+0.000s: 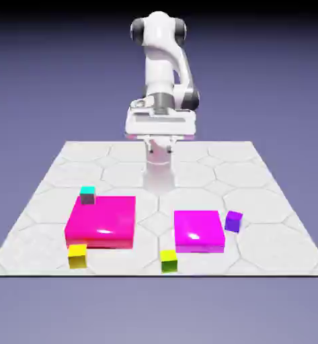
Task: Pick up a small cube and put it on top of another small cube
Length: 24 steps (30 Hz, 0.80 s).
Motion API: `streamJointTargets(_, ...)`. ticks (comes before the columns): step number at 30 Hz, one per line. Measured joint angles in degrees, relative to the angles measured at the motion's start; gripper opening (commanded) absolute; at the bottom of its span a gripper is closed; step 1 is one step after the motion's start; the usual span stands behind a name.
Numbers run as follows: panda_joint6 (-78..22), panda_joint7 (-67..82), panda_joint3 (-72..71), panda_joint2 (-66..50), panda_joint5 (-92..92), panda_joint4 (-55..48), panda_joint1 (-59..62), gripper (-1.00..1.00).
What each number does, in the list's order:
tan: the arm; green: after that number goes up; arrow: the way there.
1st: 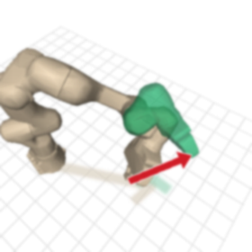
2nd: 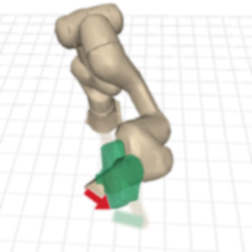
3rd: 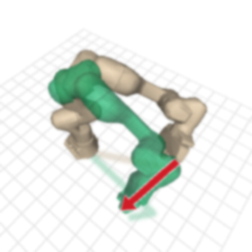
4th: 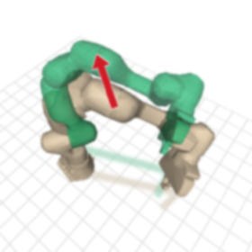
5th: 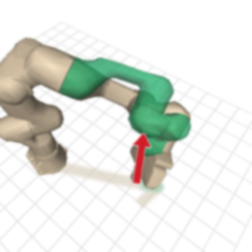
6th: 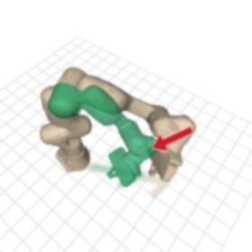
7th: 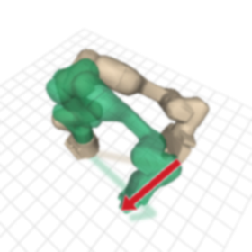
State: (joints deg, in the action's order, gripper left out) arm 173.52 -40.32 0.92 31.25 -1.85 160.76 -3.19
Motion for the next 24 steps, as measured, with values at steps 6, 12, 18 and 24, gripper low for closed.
streamJointTargets(6,-2.42,10.62,4.57,-6.99,-9.18,-1.19,-12.46,0.00)
streamJointTargets(12,-4.84,21.24,9.15,-13.98,-18.37,-2.38,-24.92,0.00)
streamJointTargets(18,-7.27,31.86,13.72,-20.97,-27.55,-3.57,-37.38,0.00)
streamJointTargets(24,-9.69,42.48,18.29,-27.96,-36.74,-4.76,-50.43,0.00)
